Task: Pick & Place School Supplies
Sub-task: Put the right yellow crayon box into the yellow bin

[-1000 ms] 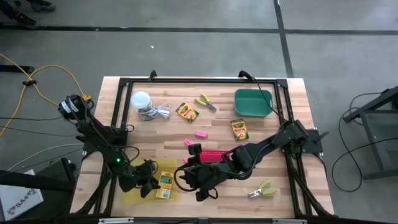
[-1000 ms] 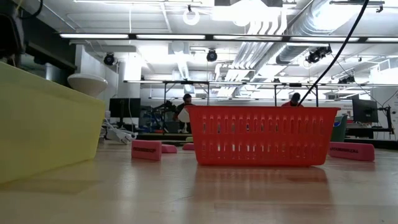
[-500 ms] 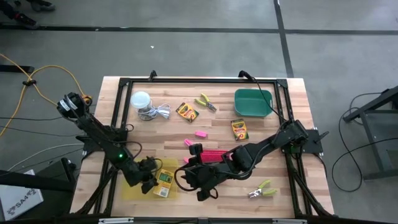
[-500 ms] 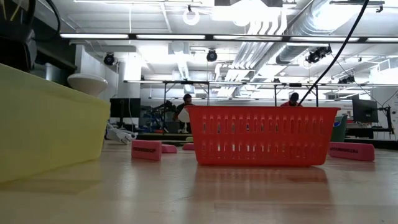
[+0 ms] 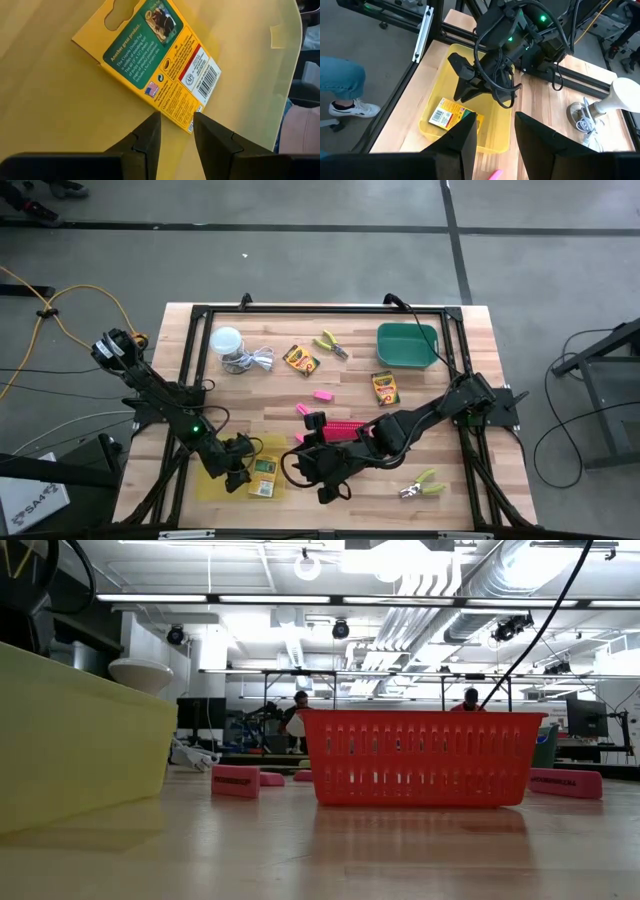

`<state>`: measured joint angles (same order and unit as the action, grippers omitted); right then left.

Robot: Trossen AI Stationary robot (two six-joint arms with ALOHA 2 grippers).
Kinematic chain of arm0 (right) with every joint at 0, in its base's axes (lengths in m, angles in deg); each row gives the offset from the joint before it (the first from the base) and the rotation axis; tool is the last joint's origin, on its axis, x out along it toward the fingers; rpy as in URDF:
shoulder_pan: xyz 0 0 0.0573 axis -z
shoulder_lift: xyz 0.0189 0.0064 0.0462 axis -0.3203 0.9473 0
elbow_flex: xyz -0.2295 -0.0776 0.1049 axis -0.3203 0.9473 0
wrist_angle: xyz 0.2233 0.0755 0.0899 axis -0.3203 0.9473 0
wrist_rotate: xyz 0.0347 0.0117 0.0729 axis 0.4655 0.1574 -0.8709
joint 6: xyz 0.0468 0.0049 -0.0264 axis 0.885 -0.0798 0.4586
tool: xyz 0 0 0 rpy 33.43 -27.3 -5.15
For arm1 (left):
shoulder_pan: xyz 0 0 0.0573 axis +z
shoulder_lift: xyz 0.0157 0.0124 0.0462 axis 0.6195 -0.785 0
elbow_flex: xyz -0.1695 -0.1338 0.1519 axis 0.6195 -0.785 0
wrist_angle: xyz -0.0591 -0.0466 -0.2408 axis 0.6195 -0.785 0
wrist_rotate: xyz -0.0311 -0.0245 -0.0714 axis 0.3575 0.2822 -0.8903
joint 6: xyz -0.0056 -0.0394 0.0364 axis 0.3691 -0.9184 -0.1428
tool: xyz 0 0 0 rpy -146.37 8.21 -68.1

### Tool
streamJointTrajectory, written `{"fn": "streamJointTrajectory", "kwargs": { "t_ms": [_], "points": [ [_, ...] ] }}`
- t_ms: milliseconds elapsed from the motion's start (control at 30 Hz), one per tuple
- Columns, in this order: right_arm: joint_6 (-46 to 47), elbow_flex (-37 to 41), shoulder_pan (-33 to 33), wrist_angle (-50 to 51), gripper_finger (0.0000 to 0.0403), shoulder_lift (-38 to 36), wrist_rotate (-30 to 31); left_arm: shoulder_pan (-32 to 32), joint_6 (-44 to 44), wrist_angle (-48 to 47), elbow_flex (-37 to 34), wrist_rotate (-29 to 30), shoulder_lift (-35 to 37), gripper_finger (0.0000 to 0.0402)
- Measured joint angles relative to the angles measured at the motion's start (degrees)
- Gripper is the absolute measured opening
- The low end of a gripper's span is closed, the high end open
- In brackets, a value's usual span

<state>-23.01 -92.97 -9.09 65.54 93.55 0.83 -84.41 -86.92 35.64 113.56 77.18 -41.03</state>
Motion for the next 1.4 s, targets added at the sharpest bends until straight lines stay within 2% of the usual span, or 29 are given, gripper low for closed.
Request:
{"fn": "streamJointTrajectory", "kwargs": {
  "t_ms": [167, 333, 667, 800, 967, 1067, 1200, 1400],
  "points": [
    [1.97, -0.01, 0.0, 1.57, 0.0123, 0.0, 0.02, 0.01, 2.16, 0.01, 0.0, 0.04, 0.0, 0.0111],
    [11.33, 0.01, 1.94, 7.18, 0.0119, 0.02, 0.23, 1.47, 5.32, 0.13, 0.0, 0.09, 1.91, 0.0111],
    [16.27, 0.02, 7.16, 15.83, 0.0111, 0.02, -0.24, 7.23, 19.66, 0.22, 0.0, 0.7, 14.74, 0.0111],
    [17.15, 0.02, 8.95, 20.32, 0.0111, 0.02, -0.2, 10.65, 26.99, -0.05, 0.0, 0.91, 19.84, 0.0111],
    [23.43, 0.02, 11.07, 29.57, 0.011, 0.02, -0.41, 16.47, 33.21, -4.06, 0.0, 2.93, 23.54, 0.0111],
    [28.49, 0.02, 11.87, 37.21, 0.011, 0.02, 0.15, 20.72, 33.43, -7.83, 0.0, 3.03, 24.04, 0.0111],
    [34.15, 0.57, 11.67, 44.97, 0.011, 0.02, 4.81, 25.71, 35.68, -9.11, 0.0, 1.17, 23.89, 0.0111],
    [36.95, 5.3, 10.5, 46.46, 0.011, -0.71, 6.99, 31.1, 42.0, -5.38, 0.0, 0.7, 23.96, 0.0111]
  ]
}}
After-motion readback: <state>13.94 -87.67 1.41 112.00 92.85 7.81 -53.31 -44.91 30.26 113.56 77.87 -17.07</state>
